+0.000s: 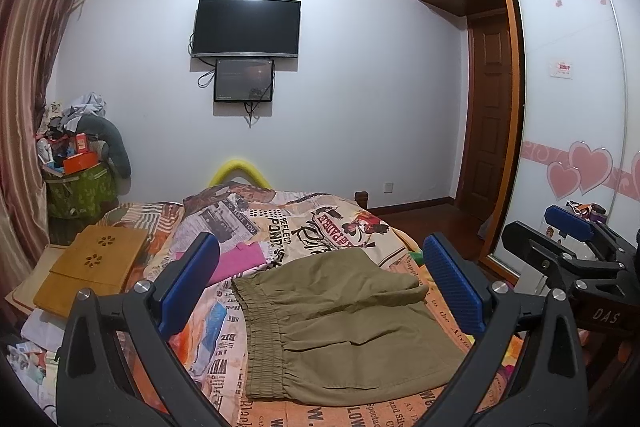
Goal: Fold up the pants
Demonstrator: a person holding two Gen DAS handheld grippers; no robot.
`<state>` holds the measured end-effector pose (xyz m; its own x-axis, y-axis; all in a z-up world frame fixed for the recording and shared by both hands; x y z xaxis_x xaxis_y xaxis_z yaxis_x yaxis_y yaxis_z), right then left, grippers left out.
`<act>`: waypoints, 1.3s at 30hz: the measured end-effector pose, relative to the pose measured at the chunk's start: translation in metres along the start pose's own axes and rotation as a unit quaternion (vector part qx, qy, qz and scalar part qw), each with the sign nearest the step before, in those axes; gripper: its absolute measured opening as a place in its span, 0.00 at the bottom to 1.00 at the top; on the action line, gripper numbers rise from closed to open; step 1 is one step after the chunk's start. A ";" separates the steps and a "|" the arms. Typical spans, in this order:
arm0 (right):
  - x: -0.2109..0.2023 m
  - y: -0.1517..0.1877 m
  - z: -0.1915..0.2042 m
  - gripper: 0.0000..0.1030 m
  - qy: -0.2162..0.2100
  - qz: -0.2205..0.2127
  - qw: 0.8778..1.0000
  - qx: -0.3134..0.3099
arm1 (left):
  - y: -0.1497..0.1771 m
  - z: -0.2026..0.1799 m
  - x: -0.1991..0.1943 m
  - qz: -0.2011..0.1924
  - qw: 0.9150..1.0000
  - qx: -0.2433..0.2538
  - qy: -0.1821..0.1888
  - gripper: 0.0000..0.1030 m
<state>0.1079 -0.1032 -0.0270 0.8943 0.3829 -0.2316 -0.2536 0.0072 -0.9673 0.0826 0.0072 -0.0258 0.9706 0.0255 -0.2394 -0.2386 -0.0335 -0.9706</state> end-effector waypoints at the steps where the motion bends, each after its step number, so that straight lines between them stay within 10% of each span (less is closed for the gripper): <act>1: 0.000 0.000 0.000 0.99 0.000 0.000 1.000 0.000 | 0.000 0.000 0.000 0.000 1.000 0.000 -0.001 1.00; 39: 0.002 -0.001 0.000 0.99 0.001 -0.001 1.000 0.000 | 0.000 0.001 0.000 -0.005 1.000 0.005 -0.007 1.00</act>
Point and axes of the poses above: each gripper's, at about its wrist camera, not at the fingertips, and x roughly the way its jaws point, z to its left, y to its underside, the point moved 7 cm from there along x, roughly the way its jaws point, and after that the axes turned 1 degree about x, right-handed, at the moved point
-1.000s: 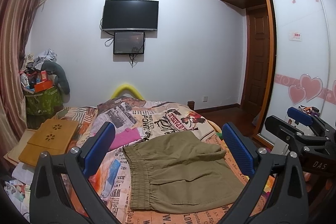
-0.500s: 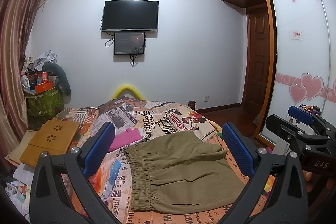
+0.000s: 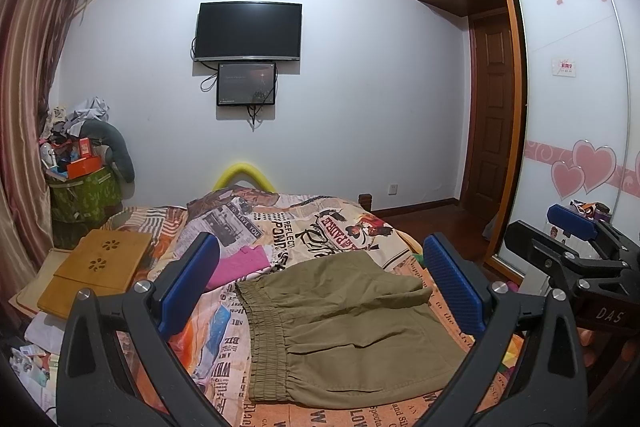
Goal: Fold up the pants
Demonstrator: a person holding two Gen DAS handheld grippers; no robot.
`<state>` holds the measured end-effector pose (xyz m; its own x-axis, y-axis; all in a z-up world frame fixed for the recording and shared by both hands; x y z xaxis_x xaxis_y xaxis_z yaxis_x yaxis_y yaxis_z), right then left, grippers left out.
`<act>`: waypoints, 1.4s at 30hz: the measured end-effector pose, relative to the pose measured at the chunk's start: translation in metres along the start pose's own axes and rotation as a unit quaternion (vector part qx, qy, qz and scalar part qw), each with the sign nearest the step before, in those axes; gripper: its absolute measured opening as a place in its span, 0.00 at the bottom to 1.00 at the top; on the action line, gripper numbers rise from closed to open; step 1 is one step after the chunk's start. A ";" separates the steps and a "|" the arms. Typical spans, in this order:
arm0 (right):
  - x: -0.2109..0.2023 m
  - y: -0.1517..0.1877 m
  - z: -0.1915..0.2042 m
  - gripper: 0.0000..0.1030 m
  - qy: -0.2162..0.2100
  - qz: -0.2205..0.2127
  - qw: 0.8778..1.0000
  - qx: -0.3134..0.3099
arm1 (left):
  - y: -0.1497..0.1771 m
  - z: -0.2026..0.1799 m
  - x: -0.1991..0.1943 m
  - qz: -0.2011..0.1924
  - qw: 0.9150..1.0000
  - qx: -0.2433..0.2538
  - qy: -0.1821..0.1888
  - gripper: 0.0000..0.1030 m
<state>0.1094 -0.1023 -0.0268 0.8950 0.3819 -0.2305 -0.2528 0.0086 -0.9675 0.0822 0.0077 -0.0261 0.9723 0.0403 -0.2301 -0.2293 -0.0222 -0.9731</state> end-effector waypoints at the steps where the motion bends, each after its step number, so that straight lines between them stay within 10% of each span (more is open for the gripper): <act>1: 0.000 0.000 0.000 0.99 0.000 0.000 1.000 0.000 | 0.000 0.000 0.000 0.000 1.000 0.000 0.000 1.00; 16: 0.007 0.002 -0.004 0.99 0.003 0.010 1.000 0.004 | 0.003 0.000 0.013 0.013 1.000 0.000 -0.002 1.00; 28: 0.051 0.036 -0.058 0.99 0.067 0.073 0.995 0.004 | 0.044 0.021 0.094 0.102 0.994 0.002 -0.029 1.00; 39: 0.091 0.074 -0.125 0.99 0.105 0.157 0.982 0.020 | 0.121 0.078 0.190 0.230 0.970 -0.019 -0.080 1.00; 42: 0.110 0.093 -0.140 0.99 0.107 0.193 0.975 0.020 | 0.139 0.091 0.211 0.263 0.961 -0.027 -0.078 0.85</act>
Point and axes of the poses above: each gripper's, at about its wrist camera, not at the fingertips, and x roughly the way its jaws point, z to its left, y to its underside, the point moved 7 cm from there along x, roughly the way its jaws point, and after that the axes turned 1 degree about x, right-handed, at the moved point
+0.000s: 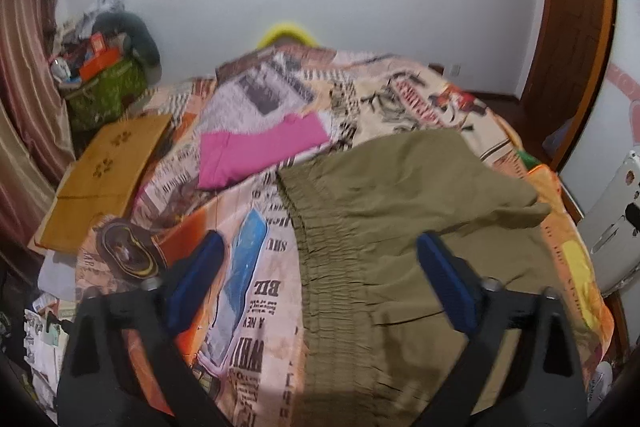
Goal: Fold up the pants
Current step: 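Lower the left tool to the waistband while the right tool reaches the pant leg hem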
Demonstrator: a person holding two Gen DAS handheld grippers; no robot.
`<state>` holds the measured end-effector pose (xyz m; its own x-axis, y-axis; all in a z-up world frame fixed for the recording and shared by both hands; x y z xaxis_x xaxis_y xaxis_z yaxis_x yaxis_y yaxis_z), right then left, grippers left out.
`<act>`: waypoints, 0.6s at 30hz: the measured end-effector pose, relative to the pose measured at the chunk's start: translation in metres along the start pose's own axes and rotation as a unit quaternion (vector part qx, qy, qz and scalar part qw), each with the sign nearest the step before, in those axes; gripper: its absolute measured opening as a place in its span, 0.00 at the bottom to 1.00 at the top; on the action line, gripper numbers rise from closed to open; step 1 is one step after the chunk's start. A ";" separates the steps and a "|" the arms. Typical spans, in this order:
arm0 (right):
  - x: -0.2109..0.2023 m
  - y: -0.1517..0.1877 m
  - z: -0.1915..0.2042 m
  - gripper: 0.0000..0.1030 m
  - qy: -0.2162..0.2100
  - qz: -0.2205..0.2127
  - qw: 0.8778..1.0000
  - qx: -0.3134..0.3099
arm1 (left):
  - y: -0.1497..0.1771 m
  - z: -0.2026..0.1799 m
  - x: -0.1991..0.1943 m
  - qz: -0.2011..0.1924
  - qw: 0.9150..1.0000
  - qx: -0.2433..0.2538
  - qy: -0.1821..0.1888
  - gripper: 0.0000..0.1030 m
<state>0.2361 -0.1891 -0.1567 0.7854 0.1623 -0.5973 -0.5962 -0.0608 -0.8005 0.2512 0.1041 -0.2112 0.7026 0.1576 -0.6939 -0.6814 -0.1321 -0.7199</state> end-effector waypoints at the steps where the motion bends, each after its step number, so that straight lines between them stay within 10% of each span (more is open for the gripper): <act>1: 0.008 0.004 -0.002 0.99 -0.003 0.013 1.000 0.000 | 0.001 0.003 0.007 0.013 1.000 -0.001 0.005 0.81; 18: 0.122 0.061 -0.017 0.58 -0.081 0.179 0.979 0.050 | 0.022 -0.003 0.093 0.140 0.987 0.041 0.064 0.60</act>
Point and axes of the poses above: each gripper's, at about its wrist camera, not at the fingertips, and x roughly the way its jaws point, z to its left, y to its underside, the point moved 7 cm from there along x, roughly the way its jaws point, and after that the axes turned 1 degree about x, right-handed, at the moved point
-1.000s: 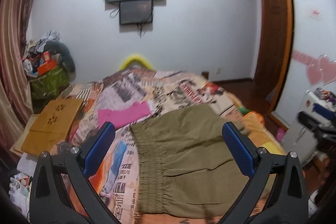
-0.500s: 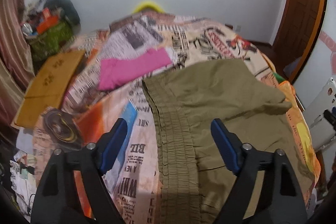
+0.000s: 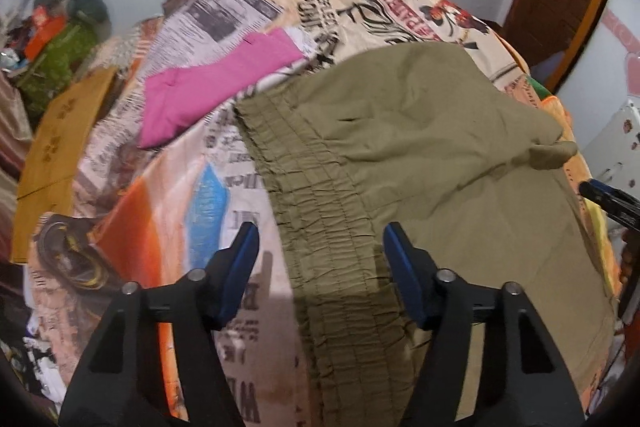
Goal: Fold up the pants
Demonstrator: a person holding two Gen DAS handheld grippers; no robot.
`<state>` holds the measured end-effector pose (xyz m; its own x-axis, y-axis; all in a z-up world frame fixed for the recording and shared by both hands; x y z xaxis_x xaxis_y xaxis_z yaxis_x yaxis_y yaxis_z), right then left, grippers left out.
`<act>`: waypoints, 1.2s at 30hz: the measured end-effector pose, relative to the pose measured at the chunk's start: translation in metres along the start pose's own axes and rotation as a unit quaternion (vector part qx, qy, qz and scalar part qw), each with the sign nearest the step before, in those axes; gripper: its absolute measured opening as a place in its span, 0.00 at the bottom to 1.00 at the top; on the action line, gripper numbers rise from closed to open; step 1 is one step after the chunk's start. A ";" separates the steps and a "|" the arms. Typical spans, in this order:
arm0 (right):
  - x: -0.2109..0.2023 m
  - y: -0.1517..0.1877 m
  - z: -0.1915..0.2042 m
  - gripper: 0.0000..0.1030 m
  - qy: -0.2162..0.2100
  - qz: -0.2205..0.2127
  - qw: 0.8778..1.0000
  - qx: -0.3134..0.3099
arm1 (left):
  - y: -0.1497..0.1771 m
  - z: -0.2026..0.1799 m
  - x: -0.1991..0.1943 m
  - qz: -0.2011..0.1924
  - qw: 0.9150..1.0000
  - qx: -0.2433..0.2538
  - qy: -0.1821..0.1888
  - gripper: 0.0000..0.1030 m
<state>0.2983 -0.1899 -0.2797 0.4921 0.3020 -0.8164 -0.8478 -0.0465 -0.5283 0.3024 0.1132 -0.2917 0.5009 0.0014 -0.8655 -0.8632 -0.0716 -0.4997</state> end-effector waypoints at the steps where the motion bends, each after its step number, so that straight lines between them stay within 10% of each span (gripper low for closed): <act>1: 0.005 0.000 -0.002 0.53 -0.006 0.007 1.000 0.004 | -0.001 0.001 0.003 0.005 1.000 -0.006 0.011 0.58; 15: 0.043 -0.013 0.002 0.39 -0.029 0.030 0.999 -0.014 | 0.005 0.001 0.033 0.045 0.999 -0.008 0.023 0.53; 19: 0.042 -0.012 0.007 0.15 -0.024 0.026 0.999 -0.033 | 0.004 0.002 0.034 0.036 0.999 -0.005 0.012 0.53; 26: 0.040 -0.011 0.015 0.06 0.019 0.023 0.995 -0.092 | 0.001 0.026 0.031 0.015 0.995 0.021 -0.091 0.36; 36: 0.030 0.002 0.002 0.06 0.020 0.030 0.998 -0.055 | 0.003 0.009 0.009 0.023 1.000 0.009 0.007 0.39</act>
<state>0.3111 -0.1793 -0.3046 0.4508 0.2583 -0.8545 -0.8497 -0.1691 -0.4994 0.3039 0.1222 -0.3010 0.4618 -0.0154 -0.8869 -0.8861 -0.0540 -0.4604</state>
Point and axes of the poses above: each gripper's, at about its wrist camera, not at the fingertips, and x roughly the way its jaws point, z to its left, y to its underside, the point moved 7 cm from there along x, roughly the way its jaws point, and after that the axes turned 1 degree about x, right-handed, at the moved point
